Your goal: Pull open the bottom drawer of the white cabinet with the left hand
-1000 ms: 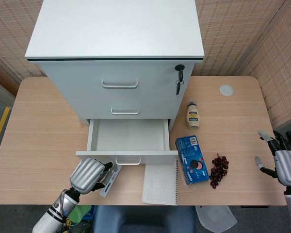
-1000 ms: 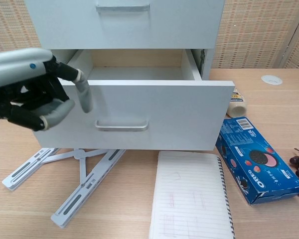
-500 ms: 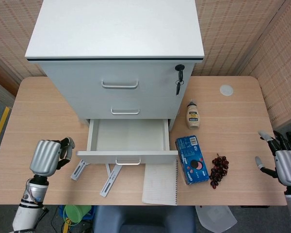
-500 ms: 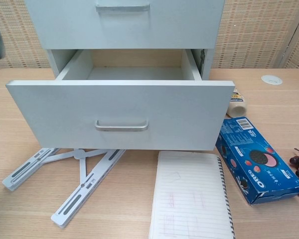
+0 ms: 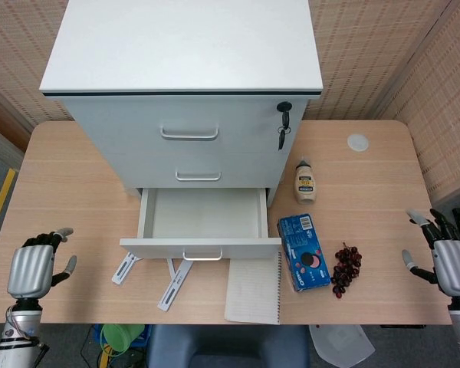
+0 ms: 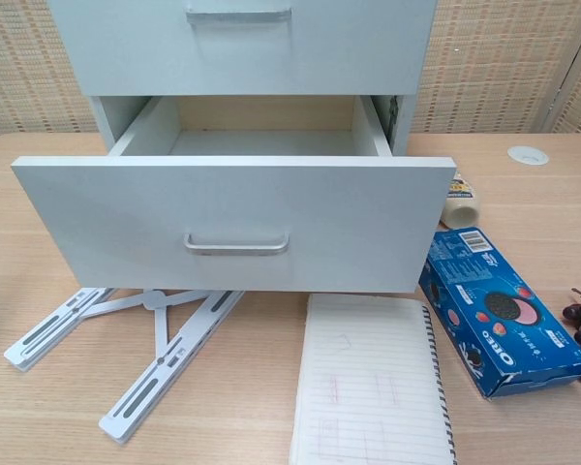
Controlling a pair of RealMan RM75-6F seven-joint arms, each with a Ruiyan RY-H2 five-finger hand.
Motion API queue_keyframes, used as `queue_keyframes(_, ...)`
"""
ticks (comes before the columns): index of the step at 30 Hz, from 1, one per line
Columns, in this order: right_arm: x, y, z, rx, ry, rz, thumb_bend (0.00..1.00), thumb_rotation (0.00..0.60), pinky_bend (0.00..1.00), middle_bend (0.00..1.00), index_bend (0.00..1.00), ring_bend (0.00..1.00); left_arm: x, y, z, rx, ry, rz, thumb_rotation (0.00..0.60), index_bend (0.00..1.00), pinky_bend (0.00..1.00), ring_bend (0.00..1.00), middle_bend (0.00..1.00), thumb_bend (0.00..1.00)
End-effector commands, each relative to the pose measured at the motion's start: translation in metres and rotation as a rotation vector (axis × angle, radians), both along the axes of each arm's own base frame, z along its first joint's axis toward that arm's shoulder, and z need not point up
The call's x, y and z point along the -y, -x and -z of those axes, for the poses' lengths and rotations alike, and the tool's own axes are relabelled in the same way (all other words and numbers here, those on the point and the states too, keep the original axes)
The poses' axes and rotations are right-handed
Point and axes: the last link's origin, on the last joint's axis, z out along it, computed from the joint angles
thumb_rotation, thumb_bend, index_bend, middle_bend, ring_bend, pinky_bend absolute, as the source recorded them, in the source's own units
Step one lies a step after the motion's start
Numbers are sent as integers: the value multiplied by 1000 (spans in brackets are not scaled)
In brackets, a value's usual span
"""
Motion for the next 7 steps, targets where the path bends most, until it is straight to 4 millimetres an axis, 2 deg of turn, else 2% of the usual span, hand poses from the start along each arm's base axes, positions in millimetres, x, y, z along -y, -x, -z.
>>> queue_keyframes(1,-3,1,-1,6,9,8,335,600,158,238,136,133,10,1,6,-6,-16,19,600,157,242,197,228,255)
queue_keyframes(7,-9,2,-5,8,24,12,335,600,158,238,136,133,15,2,15,-60,-28,41,600,115,216,160,168,255)
